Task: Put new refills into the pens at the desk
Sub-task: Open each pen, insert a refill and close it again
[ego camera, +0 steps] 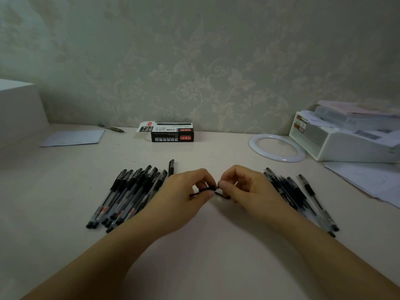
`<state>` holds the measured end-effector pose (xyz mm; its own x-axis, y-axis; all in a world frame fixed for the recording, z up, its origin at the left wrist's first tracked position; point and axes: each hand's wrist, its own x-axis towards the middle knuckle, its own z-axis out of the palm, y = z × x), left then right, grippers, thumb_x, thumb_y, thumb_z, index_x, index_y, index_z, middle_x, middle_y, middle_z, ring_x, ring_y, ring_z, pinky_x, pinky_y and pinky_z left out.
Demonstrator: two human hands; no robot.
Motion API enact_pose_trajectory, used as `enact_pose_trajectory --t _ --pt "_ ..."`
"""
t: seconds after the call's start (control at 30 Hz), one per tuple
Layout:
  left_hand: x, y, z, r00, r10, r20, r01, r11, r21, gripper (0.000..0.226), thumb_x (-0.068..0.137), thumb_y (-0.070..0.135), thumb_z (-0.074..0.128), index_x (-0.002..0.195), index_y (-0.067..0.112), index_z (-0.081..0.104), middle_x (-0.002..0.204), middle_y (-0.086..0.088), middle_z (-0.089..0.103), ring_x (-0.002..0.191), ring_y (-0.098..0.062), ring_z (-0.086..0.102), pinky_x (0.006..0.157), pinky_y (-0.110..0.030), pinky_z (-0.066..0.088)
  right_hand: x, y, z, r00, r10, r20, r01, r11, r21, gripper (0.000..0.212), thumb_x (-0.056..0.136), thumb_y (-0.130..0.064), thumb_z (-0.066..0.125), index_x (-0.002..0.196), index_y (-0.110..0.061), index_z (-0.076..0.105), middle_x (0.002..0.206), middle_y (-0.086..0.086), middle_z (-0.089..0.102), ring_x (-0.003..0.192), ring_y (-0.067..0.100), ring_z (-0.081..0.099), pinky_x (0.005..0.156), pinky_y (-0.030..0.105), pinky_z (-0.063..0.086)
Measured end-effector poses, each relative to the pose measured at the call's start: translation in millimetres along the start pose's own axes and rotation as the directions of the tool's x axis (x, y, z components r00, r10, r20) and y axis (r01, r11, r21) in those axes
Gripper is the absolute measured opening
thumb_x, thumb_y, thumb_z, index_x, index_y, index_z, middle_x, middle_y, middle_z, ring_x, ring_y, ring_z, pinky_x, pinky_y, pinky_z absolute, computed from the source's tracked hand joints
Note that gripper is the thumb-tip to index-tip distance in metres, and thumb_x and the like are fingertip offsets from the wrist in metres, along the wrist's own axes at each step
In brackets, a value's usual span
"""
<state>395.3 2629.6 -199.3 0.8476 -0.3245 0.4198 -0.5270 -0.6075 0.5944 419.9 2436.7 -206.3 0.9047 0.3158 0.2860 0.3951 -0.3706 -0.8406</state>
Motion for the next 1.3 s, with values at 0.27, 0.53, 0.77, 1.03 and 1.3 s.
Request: enact_pose_trajectory --t 0.27,0.53,0.77,1.03,1.3 --pt "-0.9 -0.8 3.4 1.000 -0.002 0.022 0.003 1.000 -0.009 0.005 0.090 0.025 0.063 0.093 0.028 0.065 0.075 0.018 0.059 0.060 0.004 0.053 0.055 -0.004 0.036 -2.6 2.8 2.4 1.000 0.009 0.024 -0.007 0.997 -0.082 0.037 0.098 -0.043 0.050 0.076 -0.016 0.064 0.062 -0.014 0.064 0.053 -0.001 0.052 0.054 0.014 0.042" --pt "0.2 -2.0 1.2 1.000 0.010 -0.019 -0.010 1.000 -0.011 0.006 0.090 0.027 0.064 0.091 0.032 0.063 0.077 0.020 0.059 0.056 -0.003 0.051 0.055 -0.006 0.037 -2.7 1.4 0.8 0.996 -0.013 0.086 0.016 0.999 -0.030 0.024 0.098 -0.036 0.055 0.083 -0.020 0.064 0.060 -0.011 0.056 0.054 0.002 0.047 0.052 0.014 0.038" --pt "1.6 -2.6 -2.5 0.996 0.082 -0.027 -0.080 0.996 0.048 0.006 0.089 0.026 0.066 0.092 0.031 0.064 0.080 0.017 0.061 0.061 -0.009 0.052 0.058 -0.010 0.039 -1.2 -1.0 1.2 0.996 0.055 0.075 -0.060 0.996 0.070 0.031 0.099 -0.031 0.054 0.075 -0.013 0.061 0.059 -0.006 0.050 0.053 0.005 0.041 0.050 0.011 0.033" --pt "1.7 -4.2 -2.0 0.996 -0.002 -0.093 0.008 0.997 0.073 0.008 0.089 0.023 0.065 0.089 0.030 0.062 0.081 0.015 0.061 0.063 0.004 0.053 0.057 -0.004 0.037 -1.5 2.7 2.8 0.992 -0.006 -0.128 -0.019 0.980 -0.197 0.029 0.095 -0.044 0.054 0.083 -0.023 0.069 0.075 -0.007 0.065 0.061 -0.003 0.052 0.059 0.010 0.039" --pt "1.0 -7.8 0.5 0.995 -0.068 -0.078 0.076 0.992 0.100 0.006 0.092 0.028 0.059 0.091 0.030 0.065 0.079 0.015 0.061 0.062 0.009 0.052 0.056 -0.005 0.036 -2.7 12.8 7.2 0.999 -0.007 -0.034 -0.012 0.853 -0.521 0.011 0.089 -0.037 0.068 0.094 -0.028 0.065 0.094 -0.014 0.049 0.080 0.001 0.046 0.068 0.009 0.033"
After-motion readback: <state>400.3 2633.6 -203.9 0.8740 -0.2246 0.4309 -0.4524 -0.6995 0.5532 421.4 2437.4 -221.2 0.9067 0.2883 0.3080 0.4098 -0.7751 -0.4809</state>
